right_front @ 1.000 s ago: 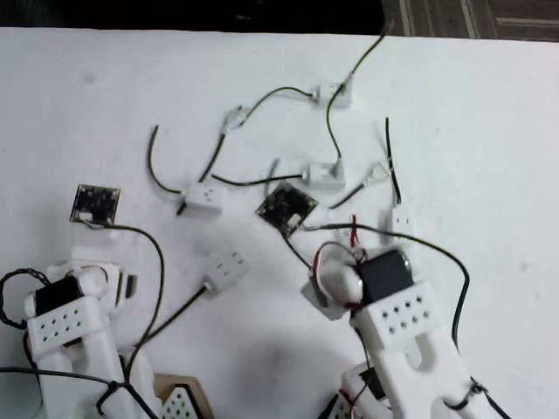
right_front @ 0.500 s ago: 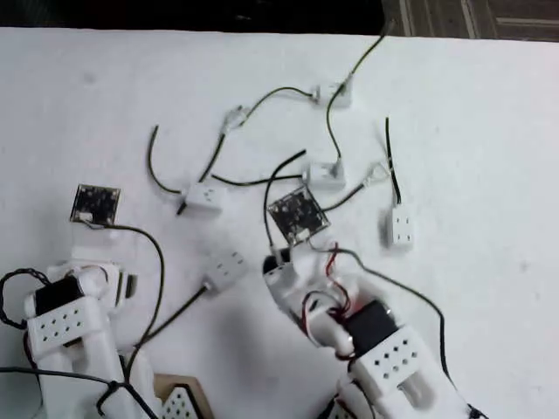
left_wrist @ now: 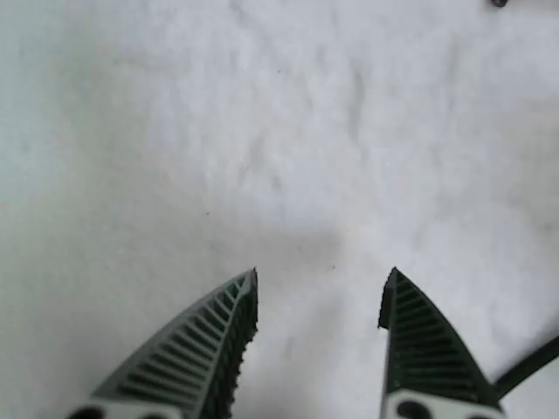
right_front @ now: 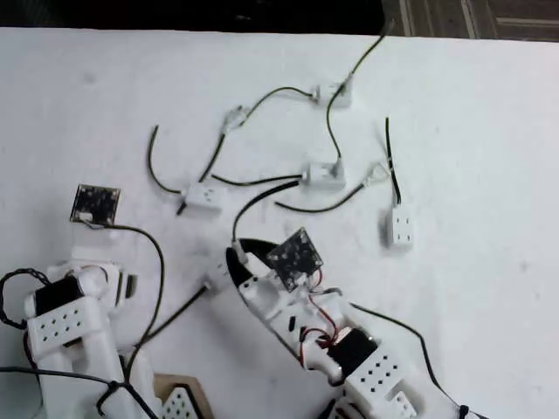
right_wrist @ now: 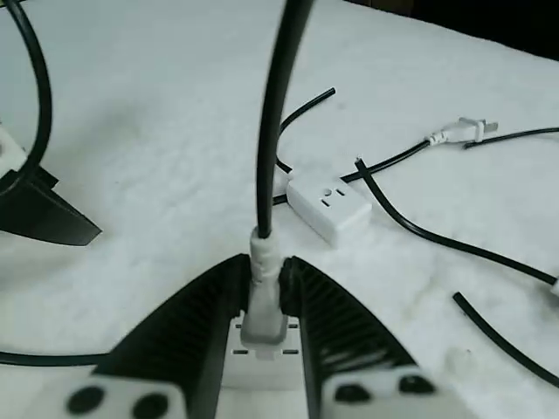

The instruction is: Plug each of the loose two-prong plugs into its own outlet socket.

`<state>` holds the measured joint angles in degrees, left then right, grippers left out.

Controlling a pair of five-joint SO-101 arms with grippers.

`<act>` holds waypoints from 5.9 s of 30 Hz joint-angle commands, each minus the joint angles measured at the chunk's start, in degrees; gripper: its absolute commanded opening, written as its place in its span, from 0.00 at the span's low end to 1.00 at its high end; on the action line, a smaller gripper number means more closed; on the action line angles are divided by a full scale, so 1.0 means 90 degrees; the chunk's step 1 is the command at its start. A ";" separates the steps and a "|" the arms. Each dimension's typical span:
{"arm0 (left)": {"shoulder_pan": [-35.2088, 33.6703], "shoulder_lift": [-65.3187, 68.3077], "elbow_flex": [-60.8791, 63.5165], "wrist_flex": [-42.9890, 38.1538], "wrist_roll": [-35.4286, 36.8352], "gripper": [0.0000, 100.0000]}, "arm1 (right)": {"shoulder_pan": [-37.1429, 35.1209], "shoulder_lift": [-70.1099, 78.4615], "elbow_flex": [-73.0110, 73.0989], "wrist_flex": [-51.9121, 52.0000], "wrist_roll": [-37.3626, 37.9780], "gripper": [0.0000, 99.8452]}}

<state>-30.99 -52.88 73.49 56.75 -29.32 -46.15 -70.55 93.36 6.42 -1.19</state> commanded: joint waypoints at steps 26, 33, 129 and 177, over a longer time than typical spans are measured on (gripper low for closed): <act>0.0024 -0.0112 -0.0029 -0.0088 -0.0049 0.24 | -0.0005 0.2750 -0.1690 -0.0581 -0.0020 0.02; 0.0024 -0.0112 -0.0029 -0.0088 -0.0049 0.24 | 0.0063 0.3521 -0.1397 -0.1705 -0.0010 0.02; 0.0024 -0.0112 -0.0029 -0.0147 -0.0049 0.24 | 0.0103 0.6374 -0.4308 0.3258 0.0938 0.02; 0.0024 -0.0112 -0.0029 -0.0166 -0.0049 0.24 | 0.1617 0.5104 -0.7170 0.4039 0.0860 0.02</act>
<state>-30.99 -52.88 73.49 56.13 -29.32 -35.25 -24.57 37.19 42.37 6.73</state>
